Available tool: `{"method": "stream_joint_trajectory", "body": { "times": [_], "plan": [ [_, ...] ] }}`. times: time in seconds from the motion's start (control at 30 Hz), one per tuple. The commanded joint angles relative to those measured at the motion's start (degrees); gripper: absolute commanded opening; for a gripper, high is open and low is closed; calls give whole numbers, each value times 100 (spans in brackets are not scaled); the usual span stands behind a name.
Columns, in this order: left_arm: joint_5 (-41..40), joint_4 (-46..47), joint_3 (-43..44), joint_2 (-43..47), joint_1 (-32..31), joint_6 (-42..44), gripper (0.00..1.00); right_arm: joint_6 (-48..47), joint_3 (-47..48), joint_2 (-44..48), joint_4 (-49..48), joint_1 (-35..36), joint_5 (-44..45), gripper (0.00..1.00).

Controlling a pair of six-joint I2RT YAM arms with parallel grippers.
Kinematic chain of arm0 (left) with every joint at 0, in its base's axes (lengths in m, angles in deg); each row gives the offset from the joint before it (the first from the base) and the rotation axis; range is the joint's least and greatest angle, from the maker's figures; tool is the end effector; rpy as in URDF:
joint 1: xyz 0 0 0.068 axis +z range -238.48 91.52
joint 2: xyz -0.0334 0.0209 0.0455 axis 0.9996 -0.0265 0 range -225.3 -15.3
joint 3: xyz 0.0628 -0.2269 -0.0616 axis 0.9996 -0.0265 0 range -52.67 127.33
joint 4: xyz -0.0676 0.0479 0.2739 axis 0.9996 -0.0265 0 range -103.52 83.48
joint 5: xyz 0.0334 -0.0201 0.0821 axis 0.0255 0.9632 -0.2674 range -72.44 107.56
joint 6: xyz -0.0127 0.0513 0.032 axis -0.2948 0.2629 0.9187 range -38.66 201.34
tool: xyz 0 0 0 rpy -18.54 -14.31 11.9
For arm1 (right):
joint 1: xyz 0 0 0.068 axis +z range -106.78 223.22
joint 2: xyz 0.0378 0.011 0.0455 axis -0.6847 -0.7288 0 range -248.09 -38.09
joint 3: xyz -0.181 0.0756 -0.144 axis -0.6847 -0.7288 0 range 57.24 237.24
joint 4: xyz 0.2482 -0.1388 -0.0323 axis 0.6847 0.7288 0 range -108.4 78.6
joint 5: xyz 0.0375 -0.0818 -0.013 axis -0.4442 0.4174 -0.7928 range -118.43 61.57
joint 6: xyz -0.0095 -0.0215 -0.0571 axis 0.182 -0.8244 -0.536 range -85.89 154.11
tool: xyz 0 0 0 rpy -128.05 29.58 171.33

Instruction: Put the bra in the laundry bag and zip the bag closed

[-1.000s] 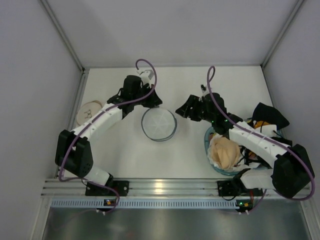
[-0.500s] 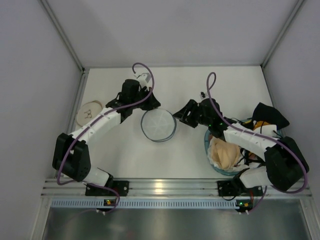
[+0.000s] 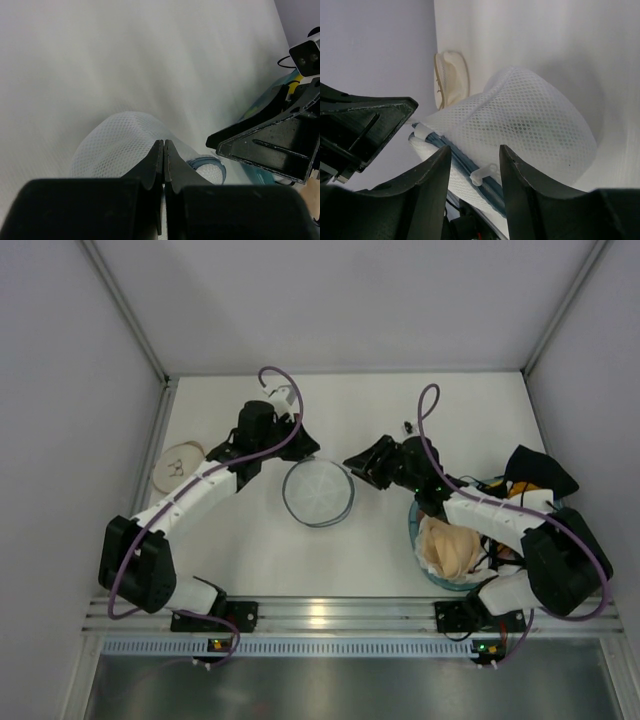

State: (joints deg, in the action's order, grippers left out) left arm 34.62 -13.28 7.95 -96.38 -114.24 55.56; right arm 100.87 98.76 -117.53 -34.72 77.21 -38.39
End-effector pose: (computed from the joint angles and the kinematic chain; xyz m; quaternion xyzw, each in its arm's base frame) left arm 0.3221 -0.1706 0.2512 0.0771 0.8442 -0.3380 0.4088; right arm 0.2770 0.1965 0.1794 0.1856 0.8043 0.4771 0.3018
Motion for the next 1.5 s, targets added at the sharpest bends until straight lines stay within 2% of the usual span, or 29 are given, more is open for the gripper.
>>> {"method": "stream_joint_trajectory", "body": {
  "times": [0.0,0.17,0.3,0.43,0.6,0.8,0.83,0.87,0.93,0.97,1.07,1.17,1.47],
  "plan": [
    [8,448,-68,242,-17,-41,0,206,31,-80,-548,19,99,44],
    [-10,465,-68,277,-26,-41,0,179,137,-247,-355,89,47,43],
    [-45,466,-94,277,-26,-76,0,118,190,-239,-153,107,-24,34],
    [-62,544,-156,286,-17,-111,0,109,181,-107,-91,133,-6,22],
    [-115,545,-156,294,-26,-120,0,21,251,34,49,133,108,1],
    [-300,553,-182,382,-26,-164,0,-146,357,77,190,133,213,0],
    [-300,553,-191,426,-26,-199,0,-224,392,104,434,125,222,1],
    [-343,545,-200,452,-17,-208,0,-234,418,139,532,116,283,14],
    [-370,545,-209,514,-26,-199,0,-164,384,279,699,107,266,30],
    [-370,553,-226,523,-26,-191,0,-103,279,341,700,90,275,43],
    [-291,606,-278,532,-43,-182,0,179,77,508,526,54,266,59],
    [-256,624,-331,532,-61,-199,0,390,23,500,254,28,100,65],
    [-291,791,-358,549,-78,-226,0,671,6,175,6,133,2,68]
  ]
}}
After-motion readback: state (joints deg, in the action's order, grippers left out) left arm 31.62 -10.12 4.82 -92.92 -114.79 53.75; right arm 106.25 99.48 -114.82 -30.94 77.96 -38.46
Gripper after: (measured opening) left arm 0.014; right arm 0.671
